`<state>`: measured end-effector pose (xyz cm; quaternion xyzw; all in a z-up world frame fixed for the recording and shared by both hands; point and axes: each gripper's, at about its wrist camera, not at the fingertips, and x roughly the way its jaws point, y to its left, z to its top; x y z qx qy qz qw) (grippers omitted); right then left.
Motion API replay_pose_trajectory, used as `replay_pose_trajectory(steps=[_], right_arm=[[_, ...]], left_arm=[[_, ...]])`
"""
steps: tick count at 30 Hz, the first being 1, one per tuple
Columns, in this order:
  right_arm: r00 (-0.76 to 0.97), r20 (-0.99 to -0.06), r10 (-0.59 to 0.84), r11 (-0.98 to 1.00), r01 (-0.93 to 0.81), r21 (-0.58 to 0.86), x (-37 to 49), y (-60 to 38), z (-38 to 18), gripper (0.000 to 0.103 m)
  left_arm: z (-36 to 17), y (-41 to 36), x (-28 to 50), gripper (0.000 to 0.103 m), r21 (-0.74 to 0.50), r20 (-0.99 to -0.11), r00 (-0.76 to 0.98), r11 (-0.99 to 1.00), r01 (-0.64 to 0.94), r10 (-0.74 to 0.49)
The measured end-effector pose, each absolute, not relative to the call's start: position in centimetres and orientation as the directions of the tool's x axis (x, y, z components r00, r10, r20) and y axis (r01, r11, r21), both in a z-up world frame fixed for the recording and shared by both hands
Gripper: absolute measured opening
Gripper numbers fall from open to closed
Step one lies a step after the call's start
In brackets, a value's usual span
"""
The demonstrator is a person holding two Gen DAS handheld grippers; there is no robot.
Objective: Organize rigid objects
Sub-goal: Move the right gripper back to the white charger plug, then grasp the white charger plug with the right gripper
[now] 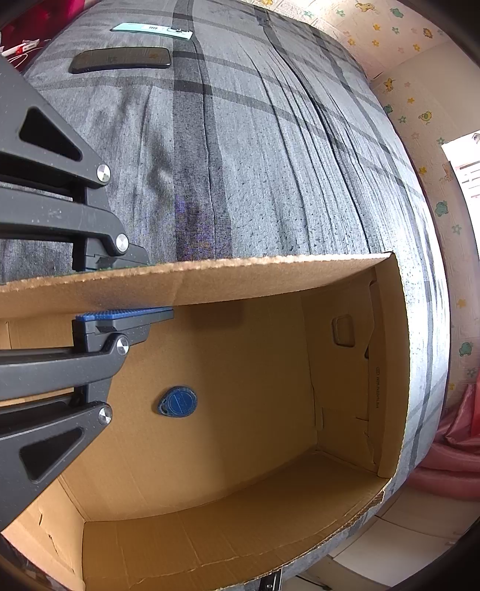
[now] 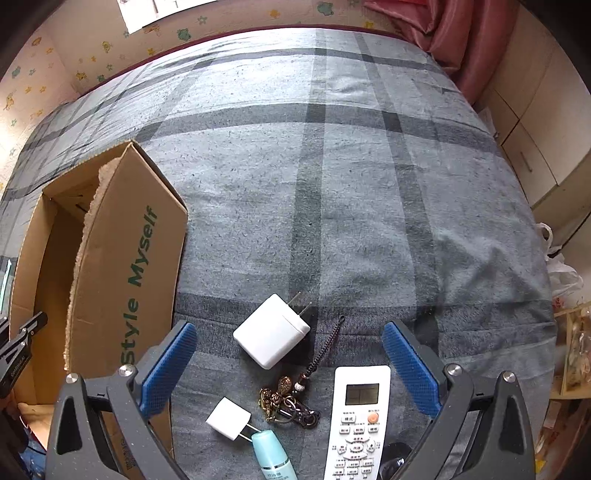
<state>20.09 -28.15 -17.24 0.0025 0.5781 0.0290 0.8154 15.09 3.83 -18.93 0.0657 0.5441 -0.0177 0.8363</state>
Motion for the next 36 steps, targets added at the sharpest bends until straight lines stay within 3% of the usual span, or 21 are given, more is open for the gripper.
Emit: replay_pose_trajectory(steps=[25,27,30,32,36], right_arm=[[0.190,-0.978,0.088,0.985,-0.165,0.056,22.5,-25.8,-24.0,0.102],[0.192,-0.978,0.081,0.985,-0.164,0.049,22.4,-25.7,-24.2,0.100],[0.180,-0.980,0.082,0.984,-0.173,0.051,22.4,-25.6,-24.4,0.087],[0.173,-0.982,0.076,0.983,-0.177,0.045,22.1,-25.4,-24.4,0.067],[0.170,-0.983,0.076,0.984,-0.170,0.047,21.5,-25.5,-24.4,0.067]], left_arm=[[-18.9,3.6,15.1,0.015,0.100,-0.912,0.407,0.990,0.099,0.052],[-18.9,3.6,15.0,0.015,0.100,-0.912,0.407,0.990,0.099,0.052],[-18.9,3.6,15.0,0.015,0.100,-0.912,0.408,0.990,0.099,0.052],[-18.9,3.6,15.0,0.015,0.100,-0.912,0.407,0.990,0.099,0.051],[-18.9,3.6,15.0,0.015,0.098,-0.912,0.407,0.990,0.098,0.051]])
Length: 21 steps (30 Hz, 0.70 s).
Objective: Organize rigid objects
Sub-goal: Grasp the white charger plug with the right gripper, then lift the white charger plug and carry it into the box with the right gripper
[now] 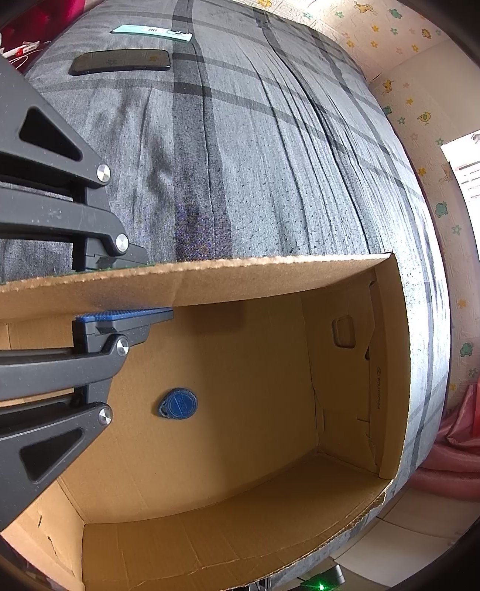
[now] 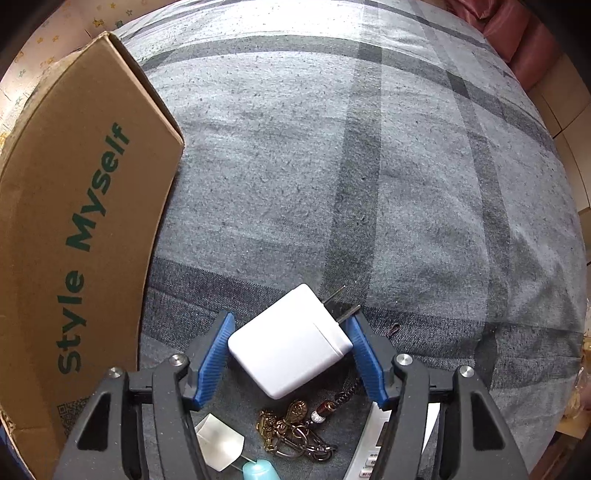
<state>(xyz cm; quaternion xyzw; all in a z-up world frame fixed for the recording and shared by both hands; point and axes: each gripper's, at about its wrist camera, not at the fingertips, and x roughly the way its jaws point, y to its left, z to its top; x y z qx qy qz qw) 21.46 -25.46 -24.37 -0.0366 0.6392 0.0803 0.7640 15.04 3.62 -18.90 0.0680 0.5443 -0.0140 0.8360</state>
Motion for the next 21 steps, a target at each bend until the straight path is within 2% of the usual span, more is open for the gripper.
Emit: replay_pose_trajectory(steps=[21], right_arm=[[0.235,-0.971,0.040,0.989,-0.145,0.006,20.3,-26.1,-18.5,0.067]], left_arm=[[-18.7,3.6,15.0,0.014,0.093,-0.911,0.410,0.991,0.098,0.045]])
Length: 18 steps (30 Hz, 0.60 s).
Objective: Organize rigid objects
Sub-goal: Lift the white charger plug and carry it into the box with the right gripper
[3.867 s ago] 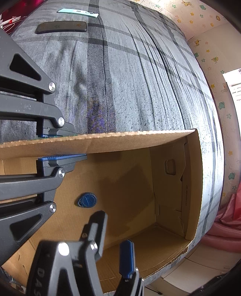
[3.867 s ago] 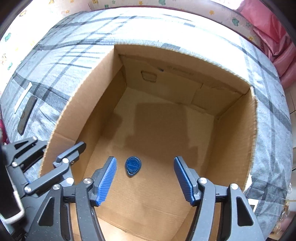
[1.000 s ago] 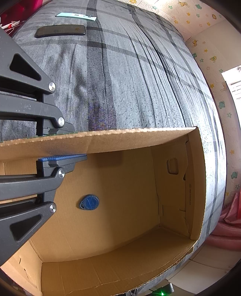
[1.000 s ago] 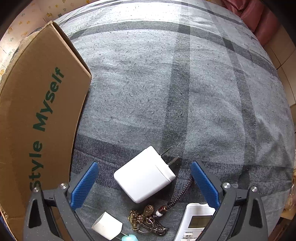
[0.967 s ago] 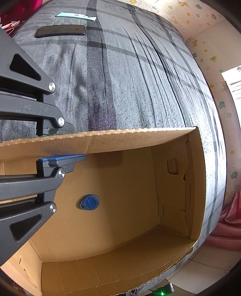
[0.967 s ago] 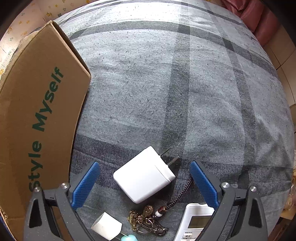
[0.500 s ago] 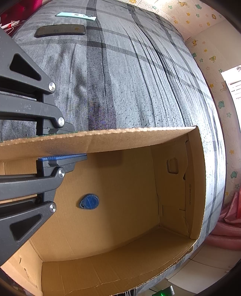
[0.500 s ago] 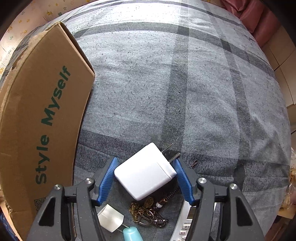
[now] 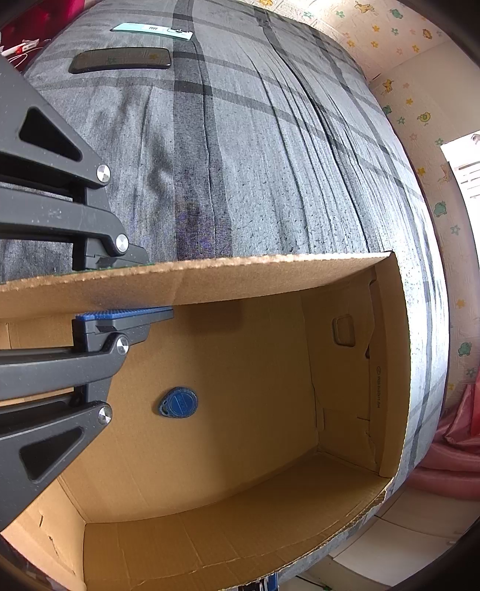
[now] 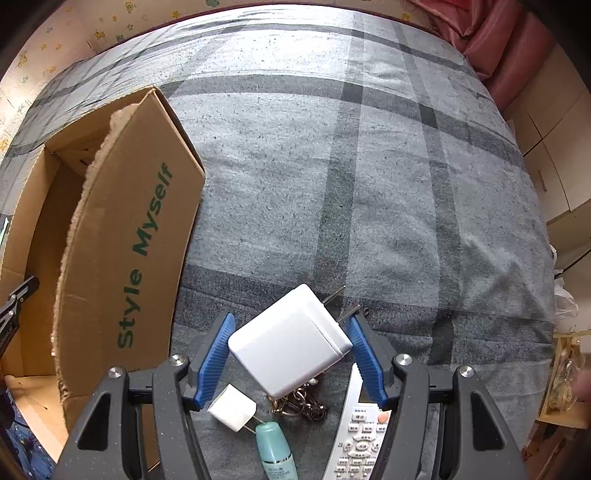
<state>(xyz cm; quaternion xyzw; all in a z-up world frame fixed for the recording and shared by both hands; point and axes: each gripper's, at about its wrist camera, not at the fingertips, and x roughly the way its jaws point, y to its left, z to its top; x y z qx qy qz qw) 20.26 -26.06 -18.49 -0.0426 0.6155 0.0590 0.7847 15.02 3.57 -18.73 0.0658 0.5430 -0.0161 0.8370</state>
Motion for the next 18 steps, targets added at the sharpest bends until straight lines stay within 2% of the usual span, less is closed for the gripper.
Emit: replay_pose_trajectory(steps=[18], right_arm=[[0.317,-0.948,0.036,0.978,-0.206,-0.031,18.8,-22.5,-10.9,0.067]], left_arm=[[-18.8,3.5,15.1,0.014,0.096,-0.911,0.409,0.990,0.100,0.047]])
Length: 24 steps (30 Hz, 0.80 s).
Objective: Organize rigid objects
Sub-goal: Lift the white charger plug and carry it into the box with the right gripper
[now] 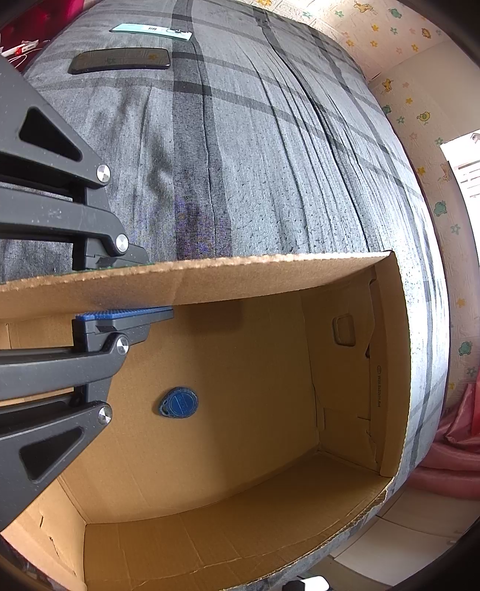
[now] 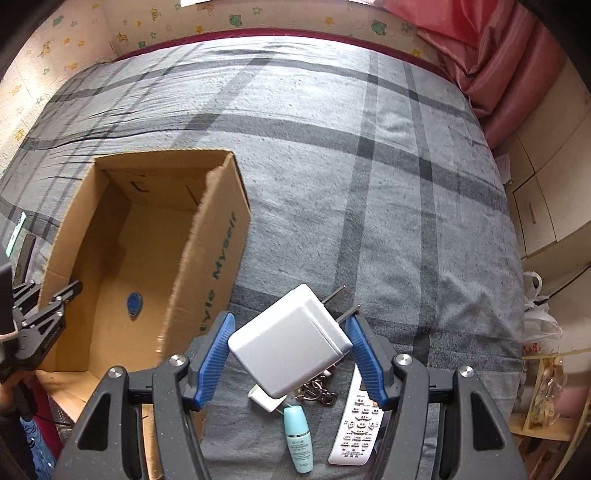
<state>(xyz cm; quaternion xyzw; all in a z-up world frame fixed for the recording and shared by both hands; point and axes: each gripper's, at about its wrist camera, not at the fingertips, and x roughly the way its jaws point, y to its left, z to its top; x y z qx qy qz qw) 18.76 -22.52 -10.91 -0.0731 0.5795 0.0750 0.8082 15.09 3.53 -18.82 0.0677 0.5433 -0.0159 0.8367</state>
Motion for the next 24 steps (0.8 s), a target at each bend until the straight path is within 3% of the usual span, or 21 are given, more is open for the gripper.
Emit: replay_pose_trajectory(steps=[13,24], right_arm=[[0.349,-0.932,0.096,0.949,-0.314,-0.019,18.1,-16.6,-8.0,0.066],[0.310,-0.940,0.143,0.925,-0.380,0.015,18.1,-11.6,-10.1,0.066]], left_arm=[[-18.9,3.5,15.1,0.014,0.097,-0.911,0.410,0.990,0.101,0.048],[-18.8,3.6,15.1,0.014,0.096,-0.911,0.410,0.990,0.100,0.047]])
